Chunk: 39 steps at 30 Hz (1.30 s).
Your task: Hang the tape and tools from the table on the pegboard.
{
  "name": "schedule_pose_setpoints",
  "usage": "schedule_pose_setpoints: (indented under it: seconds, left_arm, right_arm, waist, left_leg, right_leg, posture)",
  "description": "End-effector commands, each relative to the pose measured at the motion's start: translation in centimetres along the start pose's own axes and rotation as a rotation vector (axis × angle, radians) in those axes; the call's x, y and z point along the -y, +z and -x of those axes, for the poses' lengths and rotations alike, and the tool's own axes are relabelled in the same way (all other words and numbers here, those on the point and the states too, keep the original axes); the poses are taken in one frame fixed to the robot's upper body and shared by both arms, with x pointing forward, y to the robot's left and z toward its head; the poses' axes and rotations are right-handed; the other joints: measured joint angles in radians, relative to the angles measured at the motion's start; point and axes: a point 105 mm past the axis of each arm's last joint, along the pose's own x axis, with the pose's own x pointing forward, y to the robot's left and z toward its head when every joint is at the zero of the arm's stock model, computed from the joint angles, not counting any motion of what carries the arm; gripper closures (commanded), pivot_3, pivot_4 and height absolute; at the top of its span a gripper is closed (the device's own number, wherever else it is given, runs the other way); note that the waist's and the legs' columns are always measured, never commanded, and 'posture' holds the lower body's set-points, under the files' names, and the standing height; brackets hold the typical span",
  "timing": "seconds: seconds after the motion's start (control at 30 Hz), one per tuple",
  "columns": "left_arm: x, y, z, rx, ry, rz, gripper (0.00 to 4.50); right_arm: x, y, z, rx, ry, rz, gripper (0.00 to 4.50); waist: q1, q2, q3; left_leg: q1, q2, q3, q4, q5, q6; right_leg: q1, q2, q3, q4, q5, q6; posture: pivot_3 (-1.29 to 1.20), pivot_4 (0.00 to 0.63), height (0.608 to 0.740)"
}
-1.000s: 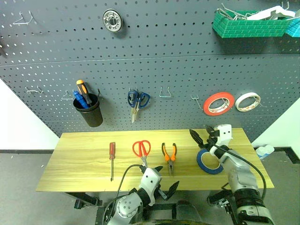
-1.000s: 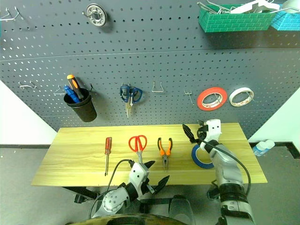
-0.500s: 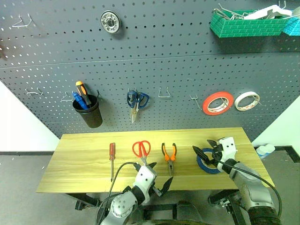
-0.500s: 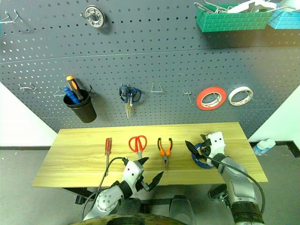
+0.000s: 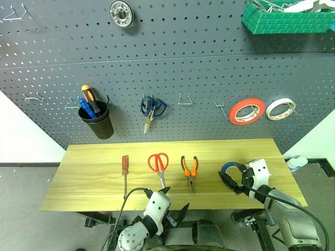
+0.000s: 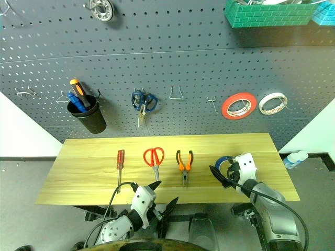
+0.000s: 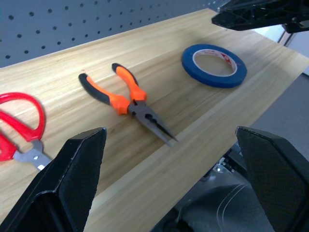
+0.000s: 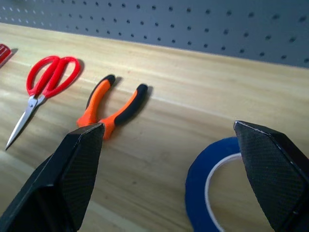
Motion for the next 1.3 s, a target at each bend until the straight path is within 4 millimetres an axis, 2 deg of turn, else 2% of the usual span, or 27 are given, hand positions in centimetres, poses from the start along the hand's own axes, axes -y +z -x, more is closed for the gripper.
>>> schedule_pose_setpoints:
  seconds: [0.03, 0.27, 0.43, 0.47, 0.5, 0.53, 0.57, 0.6, 0.63, 0.67, 0.73, 0.8, 0.87, 0.9, 1.13, 1.3]
  left_arm:
    - [0.1, 1.0, 0.1, 0.040, -0.007, 0.014, 0.02]
    - [2.2, -0.1, -0.5, 0.002, -0.070, 0.005, 0.02]
    - [2.0, -0.2, -0.7, 0.000, -0.056, -0.015, 0.02]
    - [-3.9, 1.1, 2.3, 0.001, -0.019, -0.021, 0.02]
    - [-8.9, 3.6, 5.5, 0.020, -0.005, -0.048, 0.02]
    - [-11.7, 6.4, 7.6, 0.050, -0.016, -0.080, 0.02]
    - [-12.9, 8.3, 8.9, 0.073, -0.036, -0.086, 0.02]
    - [-13.2, 8.7, 9.2, 0.075, -0.046, -0.071, 0.02]
    - [-13.3, 9.0, 9.4, 0.075, -0.054, -0.058, 0.02]
    - [-13.3, 9.2, 9.6, 0.075, -0.060, -0.049, 0.02]
    - [-13.4, 9.5, 9.8, 0.076, -0.064, -0.038, 0.02]
    - [-13.2, 9.7, 9.9, 0.079, -0.072, -0.023, 0.02]
    - [-12.8, 9.7, 10.0, 0.077, -0.085, -0.013, 0.02]
    - [-12.6, 9.6, 10.0, 0.075, -0.091, -0.008, 0.02]
    - [-9.7, 8.8, 10.1, 0.060, -0.164, 0.065, 0.02]
    - [-8.6, 8.8, 10.6, 0.049, -0.174, 0.054, 0.02]
  right_arm:
    - [-0.7, 1.2, 0.2, 0.032, 0.032, 0.026, 0.00]
    - [-0.1, 1.4, -0.2, 0.029, 0.024, 0.035, 0.00]
    - [0.2, 1.5, -0.8, 0.032, 0.022, 0.035, 0.00]
    - [0.3, 1.5, -0.9, 0.032, 0.022, 0.035, 0.00]
    - [0.3, 1.4, -1.0, 0.032, 0.022, 0.036, 0.00]
    - [0.3, 1.4, -1.2, 0.032, 0.023, 0.037, 0.00]
    - [0.3, 1.4, -1.3, 0.033, 0.025, 0.037, 0.00]
    - [0.2, 1.5, -1.4, 0.035, 0.028, 0.038, 0.00]
    - [0.1, 1.5, -1.5, 0.038, 0.036, 0.040, 0.00]
    - [0.0, 1.6, -1.7, 0.040, 0.041, 0.039, 0.00]
    - [-0.1, 1.6, -1.9, 0.037, 0.048, 0.041, 0.00]
    - [-0.1, 1.7, -2.1, 0.037, 0.050, 0.044, 0.00]
    - [-0.1, 1.7, -2.2, 0.033, 0.053, 0.048, 0.00]
    - [-0.2, 1.7, -2.2, 0.030, 0.054, 0.050, 0.00]
    - [0.0, 0.8, -1.7, -0.016, 0.045, 0.052, 0.00]
    - [-0.3, 0.2, -1.2, -0.039, 0.044, 0.033, 0.00]
  waist:
    - [0.000, -0.001, 0.005]
    - [-0.001, -0.002, 0.017]
    - [0.001, -0.002, 0.017]
    - [0.002, -0.003, 0.017]
    - [0.002, -0.007, 0.020]
    - [0.000, -0.009, 0.023]
    - [0.000, -0.013, 0.026]
    - [0.000, -0.014, 0.026]
    - [0.000, -0.006, 0.025]
    - [-0.001, 0.002, 0.021]
    - [-0.005, 0.013, 0.014]
    - [-0.008, 0.012, 0.014]
    - [-0.005, -0.004, 0.017]
    - [-0.003, -0.006, 0.017]
    - [-0.001, -0.007, 0.019]
    - [-0.002, -0.009, 0.032]
  left_leg:
    - [0.000, 0.000, 0.000, 0.000, 0.000, 0.000]
    - [-0.001, 0.000, 0.000, 0.000, -0.001, 0.000]
    - [-0.001, 0.000, 0.000, 0.000, -0.001, 0.000]
    - [-0.001, 0.000, 0.000, 0.000, -0.001, 0.000]
    - [0.000, 0.000, 0.001, -0.001, -0.001, 0.000]
    - [0.000, 0.001, 0.000, -0.001, -0.001, 0.000]
    - [-0.001, 0.006, -0.002, -0.002, -0.001, -0.003]
    - [-0.006, 0.014, -0.007, -0.001, 0.002, -0.007]
    - [-0.012, 0.018, -0.009, 0.000, 0.005, -0.011]
    - [-0.014, 0.017, -0.009, 0.000, 0.006, -0.013]
    - [-0.013, 0.009, -0.001, 0.000, 0.004, -0.009]
    - [-0.010, 0.007, 0.006, 0.000, 0.002, -0.004]
    - [-0.010, 0.010, 0.007, 0.000, 0.002, -0.005]
    - [-0.010, 0.012, 0.006, 0.000, 0.002, -0.005]
    - [-0.010, 0.013, 0.006, 0.001, 0.003, -0.007]
    - [-0.010, 0.014, 0.007, 0.001, 0.003, -0.007]
  right_leg:
    - [0.000, 0.000, 0.000, 0.000, 0.000, 0.000]
    - [0.000, -0.001, 0.000, -0.001, -0.001, 0.001]
    - [0.000, 0.000, 0.000, -0.001, -0.001, 0.001]
    - [0.000, 0.000, 0.000, -0.001, -0.001, 0.001]
    - [-0.001, -0.001, 0.000, 0.000, -0.001, 0.001]
    - [-0.002, 0.000, -0.001, 0.001, -0.001, 0.001]
    - [-0.004, 0.004, -0.005, 0.004, -0.002, -0.005]
    - [-0.008, 0.011, -0.012, 0.003, -0.001, -0.016]
    - [-0.013, 0.016, -0.013, 0.001, 0.005, -0.026]
    - [-0.014, 0.016, -0.013, -0.001, 0.007, -0.028]
    - [-0.011, 0.009, -0.005, -0.002, 0.011, -0.016]
    - [-0.012, 0.008, 0.003, -0.001, 0.012, -0.012]
    - [-0.013, 0.012, 0.005, -0.001, 0.012, -0.012]
    - [-0.014, 0.014, 0.005, -0.001, 0.012, -0.012]
    - [-0.013, 0.014, 0.005, -0.001, 0.013, -0.014]
    - [-0.013, 0.014, 0.006, -0.001, 0.011, -0.017]
  posture:
    - [-0.10, 0.107, 0.736]
    - [-0.10, 0.095, 0.736]
    - [-0.09, 0.084, 0.736]
    - [-0.09, 0.084, 0.736]
    - [-0.08, 0.081, 0.736]
    - [-0.08, 0.078, 0.736]
    - [-0.08, 0.078, 0.736]
    - [-0.08, 0.077, 0.736]
    - [-0.08, 0.076, 0.736]
    - [-0.07, 0.074, 0.736]
    - [-0.07, 0.073, 0.736]
    - [-0.07, 0.074, 0.736]
    - [-0.07, 0.079, 0.736]
    - [-0.07, 0.080, 0.736]
    - [-0.07, 0.098, 0.736]
    - [-0.08, 0.131, 0.736]
